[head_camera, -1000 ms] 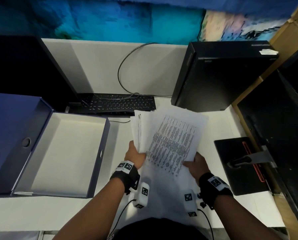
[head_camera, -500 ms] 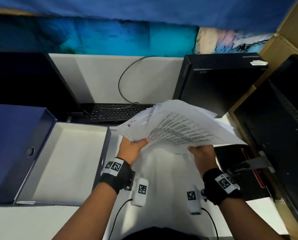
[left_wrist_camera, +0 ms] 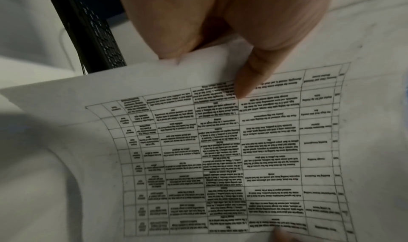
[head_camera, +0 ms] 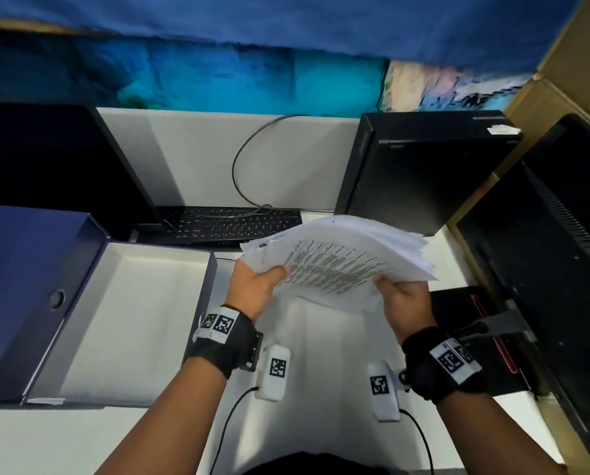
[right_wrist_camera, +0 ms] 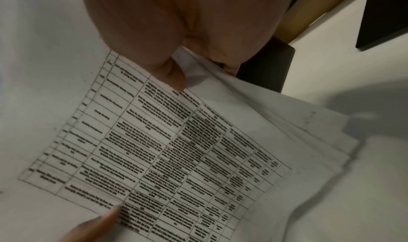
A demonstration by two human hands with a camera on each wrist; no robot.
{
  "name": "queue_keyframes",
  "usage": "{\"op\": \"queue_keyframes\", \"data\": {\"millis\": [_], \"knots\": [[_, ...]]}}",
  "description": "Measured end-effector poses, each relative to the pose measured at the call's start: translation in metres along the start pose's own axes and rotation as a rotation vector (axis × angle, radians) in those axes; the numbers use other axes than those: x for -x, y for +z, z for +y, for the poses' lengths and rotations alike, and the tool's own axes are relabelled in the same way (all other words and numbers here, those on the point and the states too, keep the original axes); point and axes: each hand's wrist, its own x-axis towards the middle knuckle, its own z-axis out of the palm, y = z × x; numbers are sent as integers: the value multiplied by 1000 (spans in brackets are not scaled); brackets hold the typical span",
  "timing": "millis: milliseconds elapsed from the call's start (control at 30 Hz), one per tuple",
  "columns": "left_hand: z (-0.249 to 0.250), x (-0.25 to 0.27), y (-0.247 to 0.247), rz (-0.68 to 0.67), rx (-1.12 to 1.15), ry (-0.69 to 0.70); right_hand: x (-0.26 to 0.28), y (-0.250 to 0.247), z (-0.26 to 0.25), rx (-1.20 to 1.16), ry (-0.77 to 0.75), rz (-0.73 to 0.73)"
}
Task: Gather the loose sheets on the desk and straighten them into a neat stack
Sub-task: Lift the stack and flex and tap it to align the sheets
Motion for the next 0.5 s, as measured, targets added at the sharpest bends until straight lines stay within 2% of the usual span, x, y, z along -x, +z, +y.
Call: {"op": "queue_keyframes", "data": {"millis": [133, 300, 500], "knots": [[-7, 3, -4, -32, -1, -44, 12, -4, 6, -7, 13, -114], [-1, -9, -1, 1, 49, -38, 10, -3, 5, -18, 45, -133], [28, -17, 12, -48, 26, 96, 5, 9, -16, -5, -49, -145]]}}
